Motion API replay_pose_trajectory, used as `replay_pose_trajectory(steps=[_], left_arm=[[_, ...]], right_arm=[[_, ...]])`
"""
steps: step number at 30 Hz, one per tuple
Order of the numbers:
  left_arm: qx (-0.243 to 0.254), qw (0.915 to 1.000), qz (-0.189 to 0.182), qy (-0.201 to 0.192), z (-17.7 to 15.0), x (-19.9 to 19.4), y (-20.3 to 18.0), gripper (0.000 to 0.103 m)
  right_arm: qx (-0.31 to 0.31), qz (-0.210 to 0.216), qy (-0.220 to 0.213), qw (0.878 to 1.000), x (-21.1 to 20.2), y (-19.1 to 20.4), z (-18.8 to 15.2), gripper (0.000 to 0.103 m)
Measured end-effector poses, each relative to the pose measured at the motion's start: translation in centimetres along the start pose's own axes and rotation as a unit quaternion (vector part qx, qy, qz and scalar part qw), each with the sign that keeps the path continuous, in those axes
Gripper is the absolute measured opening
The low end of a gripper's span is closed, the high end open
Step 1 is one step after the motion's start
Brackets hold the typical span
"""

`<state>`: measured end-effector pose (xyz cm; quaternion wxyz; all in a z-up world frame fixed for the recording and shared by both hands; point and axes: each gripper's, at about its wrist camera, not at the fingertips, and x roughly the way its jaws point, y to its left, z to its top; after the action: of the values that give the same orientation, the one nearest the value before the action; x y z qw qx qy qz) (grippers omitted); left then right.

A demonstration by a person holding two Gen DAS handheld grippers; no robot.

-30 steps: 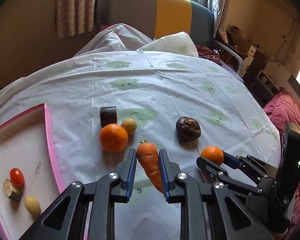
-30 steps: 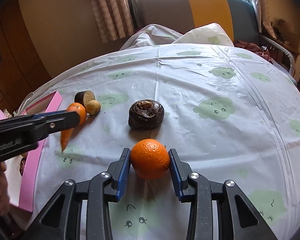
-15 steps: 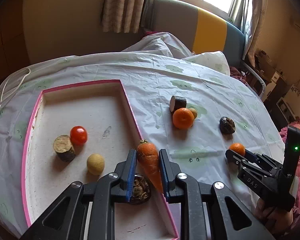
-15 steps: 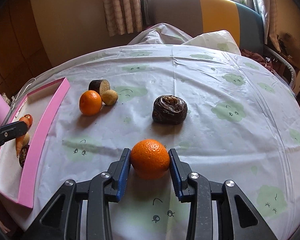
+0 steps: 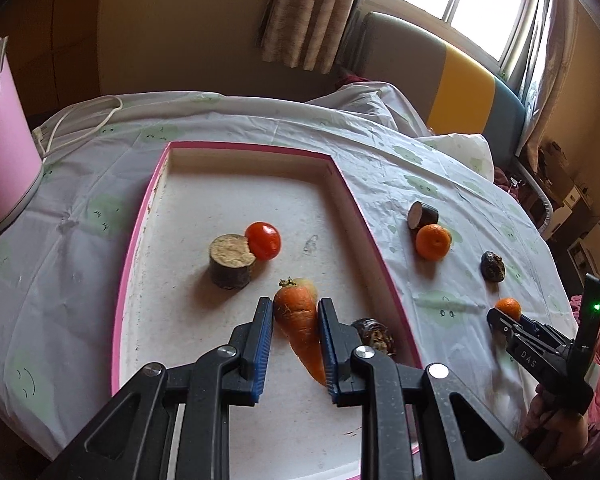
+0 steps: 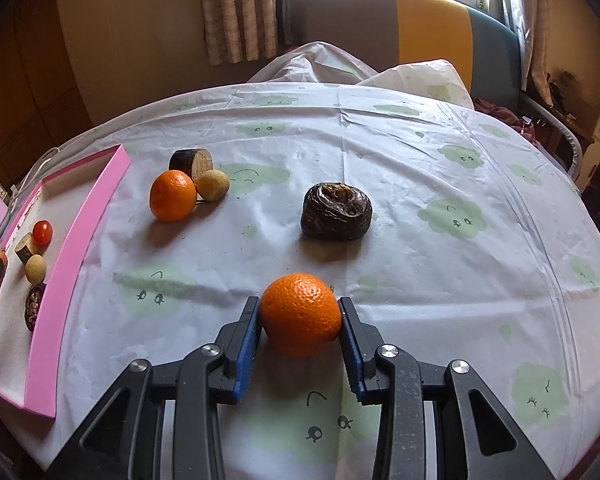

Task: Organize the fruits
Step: 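Carry the carrot into the pink tray with the left tool while the right tool holds the orange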

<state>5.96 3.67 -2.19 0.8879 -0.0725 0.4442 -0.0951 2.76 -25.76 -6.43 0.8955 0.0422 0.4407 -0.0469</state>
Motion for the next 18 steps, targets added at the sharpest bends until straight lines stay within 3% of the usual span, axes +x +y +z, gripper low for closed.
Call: replay_pose_trajectory(steps=[12,18], left_arm=[[-0.033,0.9986,0.037,0.015,-0.2,1.3,3.2,0.023],[-0.044,0.9982,0.034,0.022,0.1,1.8,3.7,0.032]], right_arm=[[-0.019,-0.012,-0.013,1.0,0.0,0.4,-0.3,0.038],[-0.02,-0.01,-0.016,1.0,0.0,0.4,-0.4,0.038]])
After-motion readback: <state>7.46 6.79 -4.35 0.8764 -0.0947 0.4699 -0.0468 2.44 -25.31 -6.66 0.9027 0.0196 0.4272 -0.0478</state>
